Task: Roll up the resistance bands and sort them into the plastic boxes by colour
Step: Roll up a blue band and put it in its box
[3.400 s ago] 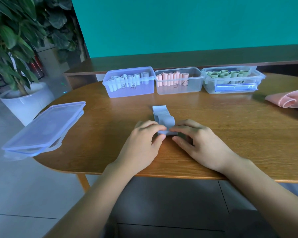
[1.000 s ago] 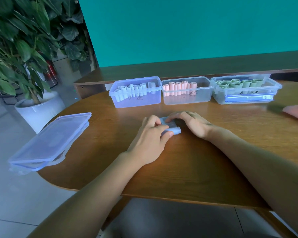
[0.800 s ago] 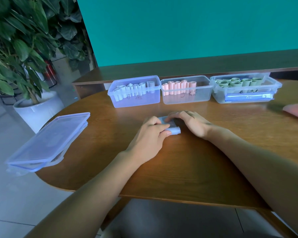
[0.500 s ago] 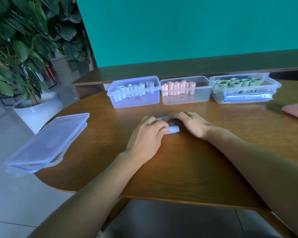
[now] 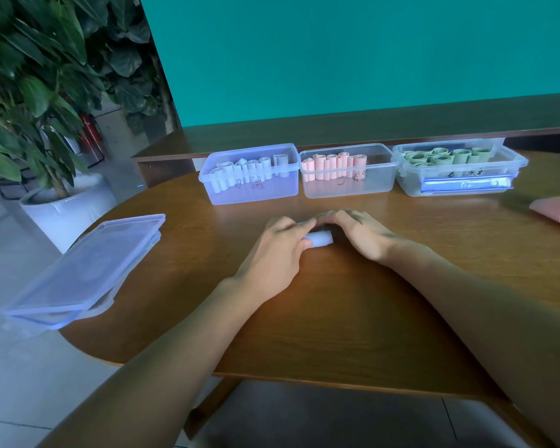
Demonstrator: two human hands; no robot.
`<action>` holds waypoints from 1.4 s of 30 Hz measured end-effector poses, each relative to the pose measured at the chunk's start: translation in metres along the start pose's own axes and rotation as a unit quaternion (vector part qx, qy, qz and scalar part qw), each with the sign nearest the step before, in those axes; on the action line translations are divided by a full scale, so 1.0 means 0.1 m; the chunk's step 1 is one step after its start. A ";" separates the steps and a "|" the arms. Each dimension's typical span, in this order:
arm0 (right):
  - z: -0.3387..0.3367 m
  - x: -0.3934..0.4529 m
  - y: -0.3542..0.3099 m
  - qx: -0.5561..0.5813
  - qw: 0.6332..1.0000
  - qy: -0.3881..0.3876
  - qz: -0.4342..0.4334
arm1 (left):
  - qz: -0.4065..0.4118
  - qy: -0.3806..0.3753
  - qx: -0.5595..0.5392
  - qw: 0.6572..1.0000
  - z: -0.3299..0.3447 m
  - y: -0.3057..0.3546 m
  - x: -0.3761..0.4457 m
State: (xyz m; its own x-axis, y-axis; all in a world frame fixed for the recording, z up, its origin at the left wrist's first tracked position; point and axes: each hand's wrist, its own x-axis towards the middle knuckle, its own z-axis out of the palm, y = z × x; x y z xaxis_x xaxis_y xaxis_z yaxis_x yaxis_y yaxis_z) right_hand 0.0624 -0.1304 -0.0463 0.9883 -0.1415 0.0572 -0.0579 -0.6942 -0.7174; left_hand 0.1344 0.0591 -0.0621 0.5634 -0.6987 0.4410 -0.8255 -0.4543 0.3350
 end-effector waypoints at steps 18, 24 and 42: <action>-0.01 0.06 0.00 -0.005 0.999 0.018 -0.027 | 0.004 0.021 0.064 0.998 0.02 -0.06 0.09; 0.01 0.15 0.07 -0.020 0.999 0.030 -0.037 | 0.003 0.024 0.069 0.997 0.05 -0.13 0.19; -0.03 0.41 0.19 0.075 0.990 0.086 -0.086 | -0.061 -0.084 0.144 0.984 0.01 -0.26 0.36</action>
State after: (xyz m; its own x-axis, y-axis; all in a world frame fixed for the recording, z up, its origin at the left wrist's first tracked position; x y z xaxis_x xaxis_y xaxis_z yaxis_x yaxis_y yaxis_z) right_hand 0.1011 -0.1521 -0.0554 0.9425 -0.1561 0.2955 0.1441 -0.6079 -0.7809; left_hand 0.1757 0.0449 -0.0561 0.6651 -0.7003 0.2593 -0.7414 -0.6608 0.1169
